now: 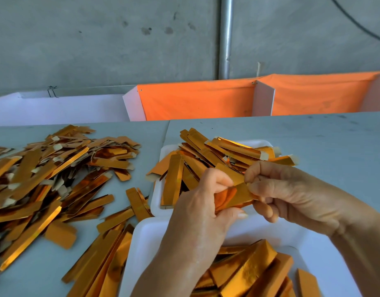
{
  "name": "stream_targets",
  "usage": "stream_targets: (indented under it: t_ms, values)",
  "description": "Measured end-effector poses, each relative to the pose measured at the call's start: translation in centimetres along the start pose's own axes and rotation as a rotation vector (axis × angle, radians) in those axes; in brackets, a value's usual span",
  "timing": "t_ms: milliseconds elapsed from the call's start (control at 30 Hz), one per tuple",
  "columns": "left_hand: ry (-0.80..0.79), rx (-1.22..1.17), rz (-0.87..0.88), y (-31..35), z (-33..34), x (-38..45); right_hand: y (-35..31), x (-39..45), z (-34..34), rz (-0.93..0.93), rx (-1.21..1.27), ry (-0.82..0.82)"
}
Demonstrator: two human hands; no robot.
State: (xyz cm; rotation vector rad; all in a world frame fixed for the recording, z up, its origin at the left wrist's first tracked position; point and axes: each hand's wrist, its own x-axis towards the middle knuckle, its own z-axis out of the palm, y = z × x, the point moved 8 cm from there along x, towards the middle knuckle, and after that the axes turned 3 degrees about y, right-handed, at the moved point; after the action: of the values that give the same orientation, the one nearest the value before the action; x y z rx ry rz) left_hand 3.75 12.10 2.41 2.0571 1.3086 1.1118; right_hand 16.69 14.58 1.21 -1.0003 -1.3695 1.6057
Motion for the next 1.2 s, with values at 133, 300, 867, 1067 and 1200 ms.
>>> stream_targets:
  t_ms: [133, 300, 867, 1067, 1200]
  values:
    - [-0.008, -0.007, -0.015, 0.2, -0.1, 0.0, 0.0, -0.1, -0.2, -0.006, -0.020, 0.022]
    - [-0.007, -0.022, -0.014, 0.2, -0.2, 0.0, -0.2, -0.2, -0.3, -0.016, -0.040, 0.035]
    - [-0.057, -0.022, 0.034, 0.4, -0.5, -0.2, 0.0, -0.1, 0.0, -0.050, 0.030, -0.042]
    - [-0.069, -0.069, 0.059, 0.7, -0.7, -0.2, 0.3, 0.0, 0.1, -0.020, 0.140, -0.086]
    - [-0.011, 0.013, 0.136, 1.5, -0.8, -0.3, 0.3, 0.0, -0.2, -0.010, 0.051, -0.036]
